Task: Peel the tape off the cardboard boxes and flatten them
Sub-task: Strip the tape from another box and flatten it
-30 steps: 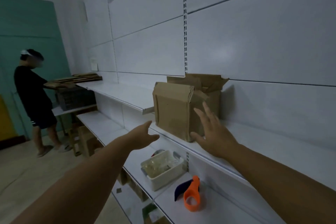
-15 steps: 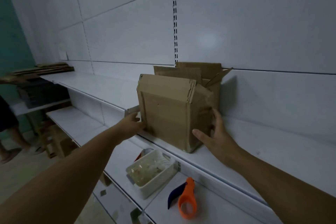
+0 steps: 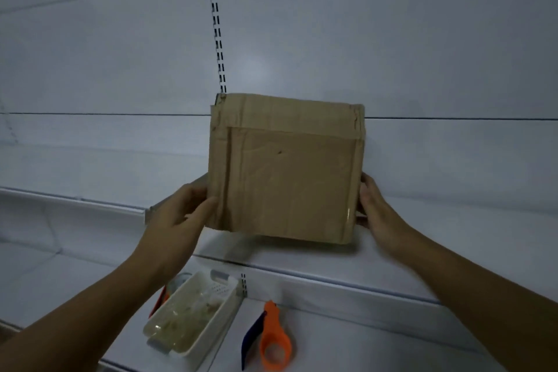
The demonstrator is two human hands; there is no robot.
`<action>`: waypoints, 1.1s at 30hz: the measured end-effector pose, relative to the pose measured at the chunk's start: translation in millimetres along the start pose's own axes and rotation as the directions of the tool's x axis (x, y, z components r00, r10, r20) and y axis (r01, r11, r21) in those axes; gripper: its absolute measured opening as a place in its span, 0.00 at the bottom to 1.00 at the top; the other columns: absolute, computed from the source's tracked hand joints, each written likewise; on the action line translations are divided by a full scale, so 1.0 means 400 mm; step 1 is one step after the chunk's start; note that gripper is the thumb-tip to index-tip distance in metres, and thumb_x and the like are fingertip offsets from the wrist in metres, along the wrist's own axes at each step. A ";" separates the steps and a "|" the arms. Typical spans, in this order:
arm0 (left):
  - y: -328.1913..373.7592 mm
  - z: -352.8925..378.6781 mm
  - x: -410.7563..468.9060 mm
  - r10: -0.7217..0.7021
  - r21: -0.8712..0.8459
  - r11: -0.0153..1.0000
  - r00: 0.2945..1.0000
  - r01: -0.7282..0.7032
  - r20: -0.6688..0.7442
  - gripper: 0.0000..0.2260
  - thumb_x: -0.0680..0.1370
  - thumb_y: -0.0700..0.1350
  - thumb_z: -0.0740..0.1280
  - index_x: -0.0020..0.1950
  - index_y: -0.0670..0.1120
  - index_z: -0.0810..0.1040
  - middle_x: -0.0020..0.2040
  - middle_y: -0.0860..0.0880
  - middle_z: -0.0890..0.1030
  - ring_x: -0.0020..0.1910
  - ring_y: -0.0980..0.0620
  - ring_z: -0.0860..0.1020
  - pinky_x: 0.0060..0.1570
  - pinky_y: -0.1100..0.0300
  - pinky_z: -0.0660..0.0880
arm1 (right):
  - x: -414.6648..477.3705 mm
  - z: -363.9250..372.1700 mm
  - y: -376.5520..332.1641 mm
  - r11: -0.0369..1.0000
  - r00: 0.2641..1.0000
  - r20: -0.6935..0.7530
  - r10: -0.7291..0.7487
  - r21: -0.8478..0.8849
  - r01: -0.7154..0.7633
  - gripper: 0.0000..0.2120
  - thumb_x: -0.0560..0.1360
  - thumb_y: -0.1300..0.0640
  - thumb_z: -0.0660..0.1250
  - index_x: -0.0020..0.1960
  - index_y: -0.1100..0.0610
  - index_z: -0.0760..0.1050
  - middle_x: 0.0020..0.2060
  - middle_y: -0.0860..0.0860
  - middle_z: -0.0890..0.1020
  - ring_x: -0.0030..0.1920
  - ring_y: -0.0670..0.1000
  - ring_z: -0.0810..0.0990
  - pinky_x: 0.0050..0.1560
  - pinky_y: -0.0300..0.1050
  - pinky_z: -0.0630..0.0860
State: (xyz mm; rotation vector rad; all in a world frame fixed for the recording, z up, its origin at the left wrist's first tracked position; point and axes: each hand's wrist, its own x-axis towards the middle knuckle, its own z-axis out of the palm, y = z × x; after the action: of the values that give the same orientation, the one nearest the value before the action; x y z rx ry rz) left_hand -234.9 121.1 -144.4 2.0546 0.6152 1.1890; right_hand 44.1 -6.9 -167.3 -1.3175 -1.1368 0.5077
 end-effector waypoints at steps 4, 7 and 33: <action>0.067 0.054 0.013 0.219 -0.027 0.975 0.975 -0.218 0.029 0.09 0.73 0.59 0.61 0.51 0.60 0.73 0.48 0.59 0.79 0.50 0.61 0.78 0.47 0.65 0.73 | -0.020 -0.083 -0.046 0.984 0.981 -0.138 0.133 0.134 -0.114 0.26 0.66 0.29 0.49 0.56 0.38 0.72 0.56 0.42 0.78 0.52 0.39 0.79 0.53 0.38 0.75; 0.093 0.102 0.033 0.320 -0.080 0.945 0.947 -0.316 0.034 0.10 0.72 0.57 0.59 0.48 0.54 0.73 0.46 0.52 0.77 0.49 0.55 0.77 0.50 0.58 0.74 | -0.028 -0.127 -0.081 0.949 0.967 -0.121 0.224 0.254 -0.188 0.23 0.72 0.31 0.52 0.52 0.40 0.80 0.54 0.45 0.83 0.54 0.49 0.82 0.53 0.49 0.77; -0.051 0.354 0.162 0.170 0.641 0.696 0.942 -0.322 0.289 0.30 0.74 0.44 0.65 0.74 0.52 0.58 0.74 0.48 0.65 0.71 0.47 0.66 0.63 0.50 0.70 | -0.082 -0.378 0.021 0.660 0.943 0.141 0.301 0.683 -0.313 0.30 0.70 0.37 0.64 0.64 0.56 0.75 0.64 0.56 0.75 0.60 0.57 0.78 0.56 0.59 0.76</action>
State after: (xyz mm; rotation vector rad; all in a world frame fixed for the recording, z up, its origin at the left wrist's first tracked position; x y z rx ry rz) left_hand -81.1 133.8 -173.6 2.9343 0.7669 0.9341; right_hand 163.0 -105.9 -165.3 -0.8142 -0.6047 1.0876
